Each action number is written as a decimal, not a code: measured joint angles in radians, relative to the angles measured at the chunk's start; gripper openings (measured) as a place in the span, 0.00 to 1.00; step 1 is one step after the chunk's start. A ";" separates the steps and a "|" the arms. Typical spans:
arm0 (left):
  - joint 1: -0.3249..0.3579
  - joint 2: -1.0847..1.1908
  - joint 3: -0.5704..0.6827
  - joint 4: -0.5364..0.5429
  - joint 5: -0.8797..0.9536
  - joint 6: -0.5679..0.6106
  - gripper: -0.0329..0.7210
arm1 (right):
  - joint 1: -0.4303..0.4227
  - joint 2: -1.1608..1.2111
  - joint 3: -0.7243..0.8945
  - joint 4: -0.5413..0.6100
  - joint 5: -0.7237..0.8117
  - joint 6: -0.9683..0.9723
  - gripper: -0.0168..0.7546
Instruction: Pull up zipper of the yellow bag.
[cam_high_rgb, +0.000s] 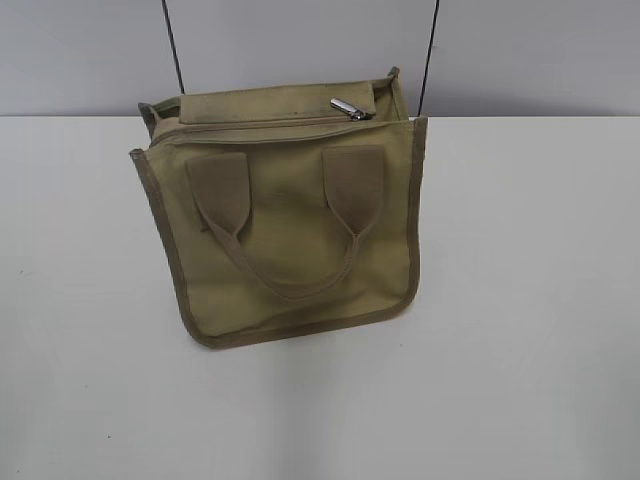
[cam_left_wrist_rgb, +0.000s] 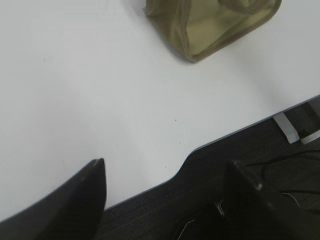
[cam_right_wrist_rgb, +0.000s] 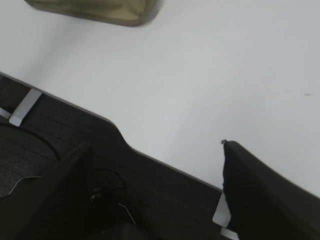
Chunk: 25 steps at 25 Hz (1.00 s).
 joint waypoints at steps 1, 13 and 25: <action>0.000 -0.004 0.011 0.000 -0.006 0.000 0.78 | 0.000 -0.008 0.025 0.000 0.000 0.000 0.78; 0.000 -0.006 0.060 0.000 -0.156 0.001 0.78 | 0.000 -0.010 0.113 -0.001 -0.121 0.000 0.77; 0.015 -0.006 0.059 0.000 -0.157 0.001 0.78 | -0.006 -0.010 0.113 -0.001 -0.127 -0.002 0.75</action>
